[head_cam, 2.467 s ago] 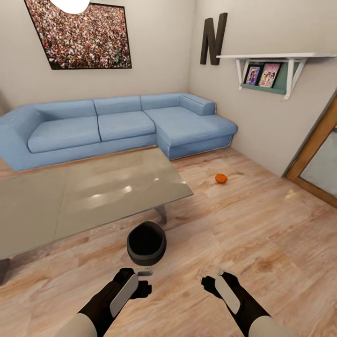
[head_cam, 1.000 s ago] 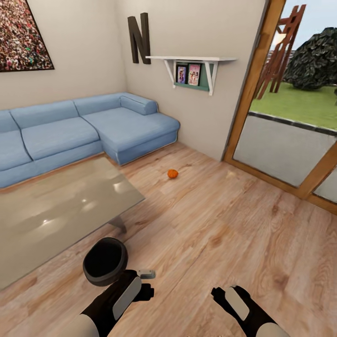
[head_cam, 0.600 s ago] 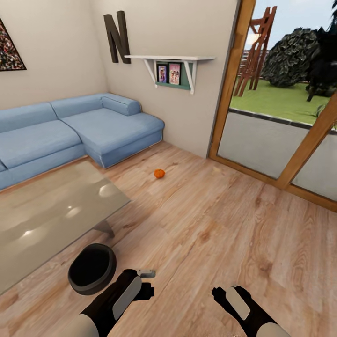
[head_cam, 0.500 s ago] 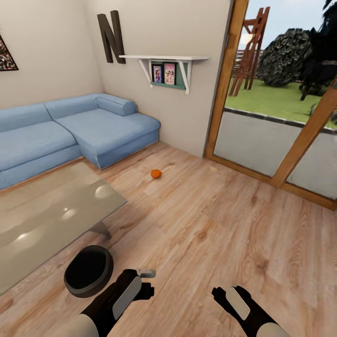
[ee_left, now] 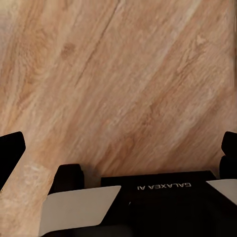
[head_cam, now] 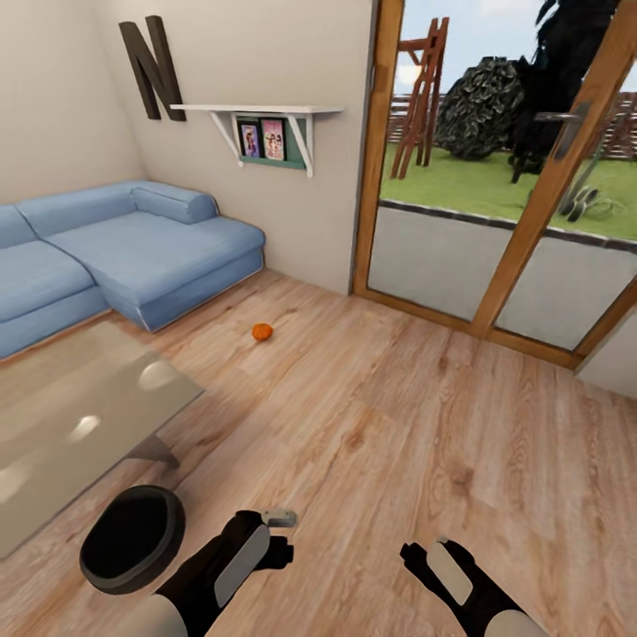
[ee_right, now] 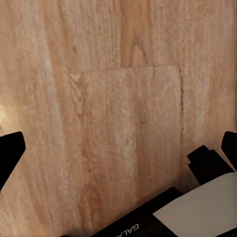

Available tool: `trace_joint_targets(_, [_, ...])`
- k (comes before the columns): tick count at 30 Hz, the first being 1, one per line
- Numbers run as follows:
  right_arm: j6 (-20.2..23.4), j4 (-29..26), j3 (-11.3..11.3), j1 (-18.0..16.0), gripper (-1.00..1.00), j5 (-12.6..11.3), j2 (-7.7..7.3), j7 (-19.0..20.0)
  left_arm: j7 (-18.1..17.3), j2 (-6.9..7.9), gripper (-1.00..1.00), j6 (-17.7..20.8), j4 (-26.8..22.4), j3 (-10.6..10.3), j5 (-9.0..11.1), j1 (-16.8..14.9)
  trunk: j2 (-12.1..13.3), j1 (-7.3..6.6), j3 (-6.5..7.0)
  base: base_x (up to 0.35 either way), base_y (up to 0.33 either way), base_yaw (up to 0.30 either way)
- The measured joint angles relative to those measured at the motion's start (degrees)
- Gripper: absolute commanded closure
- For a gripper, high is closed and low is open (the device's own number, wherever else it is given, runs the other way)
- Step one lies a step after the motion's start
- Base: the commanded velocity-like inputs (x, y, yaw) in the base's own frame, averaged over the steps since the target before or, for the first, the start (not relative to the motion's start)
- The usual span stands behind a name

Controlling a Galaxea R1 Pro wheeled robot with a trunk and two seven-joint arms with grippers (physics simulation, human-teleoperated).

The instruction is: Place each of the two pumpkins and all three candles from the living room inside a cabinet in the living room (use any cabinet), then make sure every cabinet is closed, and position the cauldron so it is next to a table in the living room.

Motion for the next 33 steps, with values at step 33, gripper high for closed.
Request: trace_joint_targets(33, [-0.1, 0.0, 0.0, 0.0, -1.00, 0.1, 0.09, -0.2, 0.0, 0.00, -1.00, 0.0, 0.0, -2.4, -0.1, 0.0, 0.0, -0.03, 0.00, 0.291, -0.004, -0.090])
